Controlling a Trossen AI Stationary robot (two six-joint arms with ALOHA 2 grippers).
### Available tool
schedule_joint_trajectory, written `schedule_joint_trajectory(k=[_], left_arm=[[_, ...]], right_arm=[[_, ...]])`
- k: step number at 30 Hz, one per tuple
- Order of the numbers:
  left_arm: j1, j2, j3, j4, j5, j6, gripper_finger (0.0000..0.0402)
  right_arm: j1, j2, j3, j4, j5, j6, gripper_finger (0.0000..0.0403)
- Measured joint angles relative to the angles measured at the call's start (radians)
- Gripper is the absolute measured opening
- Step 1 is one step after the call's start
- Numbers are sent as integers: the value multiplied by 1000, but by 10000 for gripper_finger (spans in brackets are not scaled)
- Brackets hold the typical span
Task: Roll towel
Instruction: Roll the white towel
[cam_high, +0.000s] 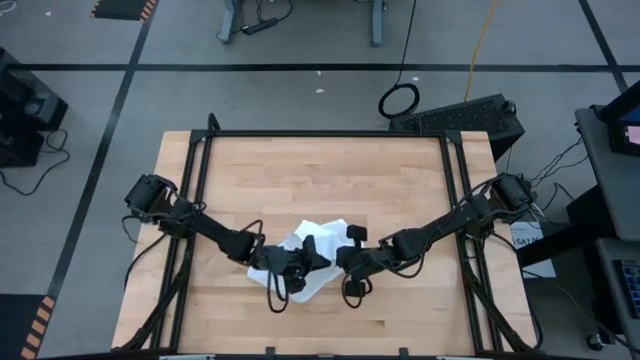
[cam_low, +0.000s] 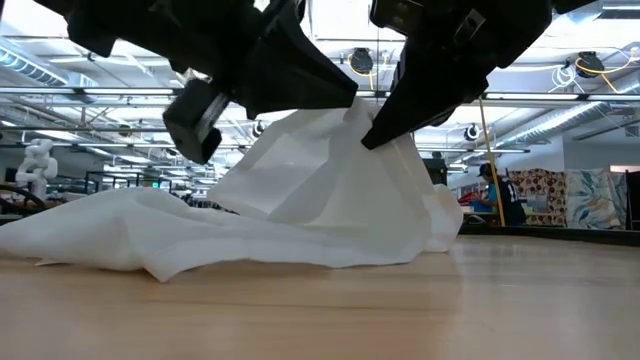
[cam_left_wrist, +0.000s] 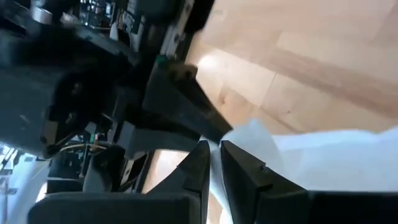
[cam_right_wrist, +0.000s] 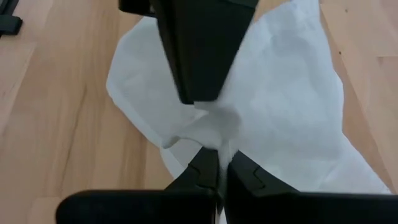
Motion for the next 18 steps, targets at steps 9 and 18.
schedule_joint_trajectory(k=[9, 18], left_arm=[[13, 0, 0, -44, 28, -187, 7], [13, 0, 0, -1, 81, -311, 2]], right_arm=[[0, 0, 0, 0, 3, -34, 0], [22, 0, 0, 0, 150, -136, 44]])
